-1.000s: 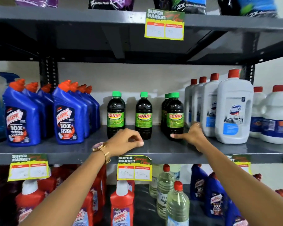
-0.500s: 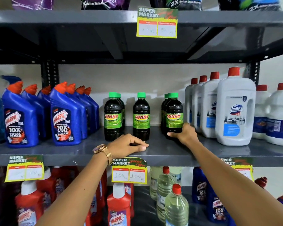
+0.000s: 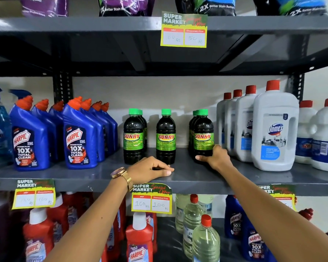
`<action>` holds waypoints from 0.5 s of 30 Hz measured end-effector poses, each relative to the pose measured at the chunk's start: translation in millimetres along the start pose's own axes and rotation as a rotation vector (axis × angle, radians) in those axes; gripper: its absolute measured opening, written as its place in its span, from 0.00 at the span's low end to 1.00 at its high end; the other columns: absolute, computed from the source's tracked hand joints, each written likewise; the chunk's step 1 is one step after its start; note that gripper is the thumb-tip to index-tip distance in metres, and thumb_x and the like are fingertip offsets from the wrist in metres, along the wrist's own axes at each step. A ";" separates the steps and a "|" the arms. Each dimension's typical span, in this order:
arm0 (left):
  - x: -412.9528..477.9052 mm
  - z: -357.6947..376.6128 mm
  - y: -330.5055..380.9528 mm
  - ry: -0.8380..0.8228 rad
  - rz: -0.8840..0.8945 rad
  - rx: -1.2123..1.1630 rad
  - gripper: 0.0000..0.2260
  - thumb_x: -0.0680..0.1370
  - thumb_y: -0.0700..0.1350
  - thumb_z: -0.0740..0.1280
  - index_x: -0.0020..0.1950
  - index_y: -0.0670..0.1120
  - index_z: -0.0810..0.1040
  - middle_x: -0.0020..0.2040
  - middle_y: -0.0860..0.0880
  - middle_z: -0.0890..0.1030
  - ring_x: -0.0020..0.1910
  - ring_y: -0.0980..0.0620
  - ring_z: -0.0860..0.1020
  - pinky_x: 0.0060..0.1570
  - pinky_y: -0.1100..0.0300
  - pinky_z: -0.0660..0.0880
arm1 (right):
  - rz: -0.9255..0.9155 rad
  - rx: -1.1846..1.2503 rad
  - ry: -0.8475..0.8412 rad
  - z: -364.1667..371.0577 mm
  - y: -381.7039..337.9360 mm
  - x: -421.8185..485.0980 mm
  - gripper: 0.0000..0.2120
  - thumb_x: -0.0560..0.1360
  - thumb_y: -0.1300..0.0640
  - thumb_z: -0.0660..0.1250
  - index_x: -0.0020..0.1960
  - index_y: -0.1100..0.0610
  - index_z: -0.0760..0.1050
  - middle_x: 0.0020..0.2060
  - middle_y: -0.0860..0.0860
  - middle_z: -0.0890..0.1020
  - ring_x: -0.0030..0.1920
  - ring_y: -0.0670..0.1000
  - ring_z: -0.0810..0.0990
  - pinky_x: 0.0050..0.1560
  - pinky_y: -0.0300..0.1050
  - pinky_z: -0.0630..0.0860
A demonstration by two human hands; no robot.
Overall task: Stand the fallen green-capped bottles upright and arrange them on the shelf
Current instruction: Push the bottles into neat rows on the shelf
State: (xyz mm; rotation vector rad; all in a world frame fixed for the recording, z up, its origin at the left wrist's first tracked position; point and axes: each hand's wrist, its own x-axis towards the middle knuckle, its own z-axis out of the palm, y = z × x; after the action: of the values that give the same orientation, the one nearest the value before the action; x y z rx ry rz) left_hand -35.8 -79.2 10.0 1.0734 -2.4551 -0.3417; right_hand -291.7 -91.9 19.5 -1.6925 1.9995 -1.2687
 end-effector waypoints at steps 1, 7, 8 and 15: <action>-0.8 -0.2 1.2 0.001 -0.001 0.007 0.16 0.77 0.55 0.64 0.64 0.54 0.77 0.65 0.55 0.77 0.64 0.60 0.73 0.66 0.59 0.68 | 0.003 -0.002 -0.003 -0.3 -0.2 -1.0 0.36 0.67 0.48 0.77 0.65 0.66 0.68 0.61 0.63 0.78 0.61 0.63 0.77 0.60 0.52 0.75; -2.2 -1.2 2.1 0.010 0.002 0.009 0.16 0.77 0.55 0.64 0.64 0.54 0.77 0.65 0.54 0.77 0.65 0.59 0.73 0.67 0.57 0.68 | -0.005 0.010 -0.017 -1.4 -0.2 -2.4 0.36 0.66 0.47 0.77 0.66 0.65 0.68 0.61 0.63 0.78 0.61 0.62 0.77 0.61 0.52 0.75; -2.3 -1.4 1.8 0.005 0.000 0.009 0.16 0.78 0.55 0.64 0.64 0.54 0.77 0.65 0.54 0.77 0.65 0.59 0.73 0.67 0.58 0.68 | -0.005 0.014 -0.024 -1.2 -0.1 -1.5 0.36 0.66 0.47 0.77 0.66 0.65 0.68 0.61 0.63 0.78 0.61 0.62 0.77 0.61 0.52 0.75; -4.9 -2.4 6.6 0.000 -0.014 0.018 0.15 0.78 0.54 0.64 0.63 0.54 0.78 0.65 0.55 0.77 0.64 0.58 0.73 0.66 0.55 0.69 | 0.022 0.032 -0.041 -2.5 -1.4 -5.3 0.38 0.66 0.47 0.77 0.67 0.65 0.67 0.63 0.63 0.77 0.62 0.63 0.76 0.64 0.54 0.73</action>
State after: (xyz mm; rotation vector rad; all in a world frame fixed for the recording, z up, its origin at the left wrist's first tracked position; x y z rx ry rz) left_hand -35.9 -71.3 13.3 1.0983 -2.4560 -0.3241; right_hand -290.8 -85.9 20.3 -1.6634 1.9593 -1.2418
